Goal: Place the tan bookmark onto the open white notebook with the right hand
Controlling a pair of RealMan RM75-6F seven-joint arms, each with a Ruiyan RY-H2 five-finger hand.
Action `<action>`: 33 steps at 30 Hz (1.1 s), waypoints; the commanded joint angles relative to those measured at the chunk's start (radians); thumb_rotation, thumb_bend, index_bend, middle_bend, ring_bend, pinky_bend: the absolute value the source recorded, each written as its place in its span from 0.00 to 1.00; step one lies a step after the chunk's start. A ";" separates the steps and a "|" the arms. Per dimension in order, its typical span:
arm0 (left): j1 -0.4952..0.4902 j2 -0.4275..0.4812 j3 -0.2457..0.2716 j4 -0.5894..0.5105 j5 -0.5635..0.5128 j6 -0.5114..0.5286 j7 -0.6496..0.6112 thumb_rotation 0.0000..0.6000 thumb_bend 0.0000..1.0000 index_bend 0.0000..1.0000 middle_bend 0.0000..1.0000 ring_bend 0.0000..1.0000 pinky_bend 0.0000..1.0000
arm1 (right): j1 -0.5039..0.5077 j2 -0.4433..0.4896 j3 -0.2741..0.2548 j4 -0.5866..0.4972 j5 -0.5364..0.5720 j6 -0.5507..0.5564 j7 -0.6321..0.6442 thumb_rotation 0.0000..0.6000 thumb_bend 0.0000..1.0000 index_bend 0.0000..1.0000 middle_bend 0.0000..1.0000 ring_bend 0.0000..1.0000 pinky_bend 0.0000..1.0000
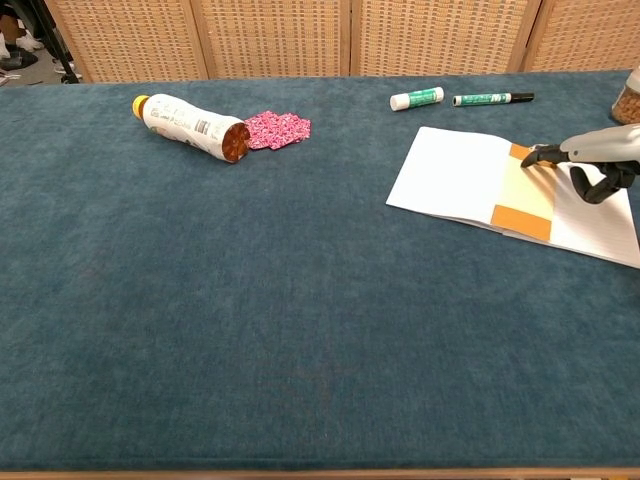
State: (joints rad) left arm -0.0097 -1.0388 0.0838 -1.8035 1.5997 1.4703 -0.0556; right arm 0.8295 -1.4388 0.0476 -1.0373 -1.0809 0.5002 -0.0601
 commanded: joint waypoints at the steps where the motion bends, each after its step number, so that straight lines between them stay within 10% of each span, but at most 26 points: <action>1: 0.001 0.000 0.000 0.000 0.000 0.001 -0.001 1.00 0.00 0.00 0.00 0.00 0.00 | -0.001 -0.001 -0.001 0.003 -0.007 0.002 -0.007 1.00 1.00 0.00 0.00 0.00 0.06; 33: -0.002 -0.009 0.001 -0.001 -0.004 -0.008 0.019 1.00 0.00 0.00 0.00 0.00 0.00 | -0.008 0.028 -0.035 0.024 -0.178 0.013 -0.004 1.00 1.00 0.00 0.00 0.00 0.06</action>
State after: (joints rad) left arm -0.0118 -1.0476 0.0848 -1.8043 1.5959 1.4622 -0.0371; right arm 0.8208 -1.4105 0.0122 -1.0145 -1.2580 0.5133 -0.0633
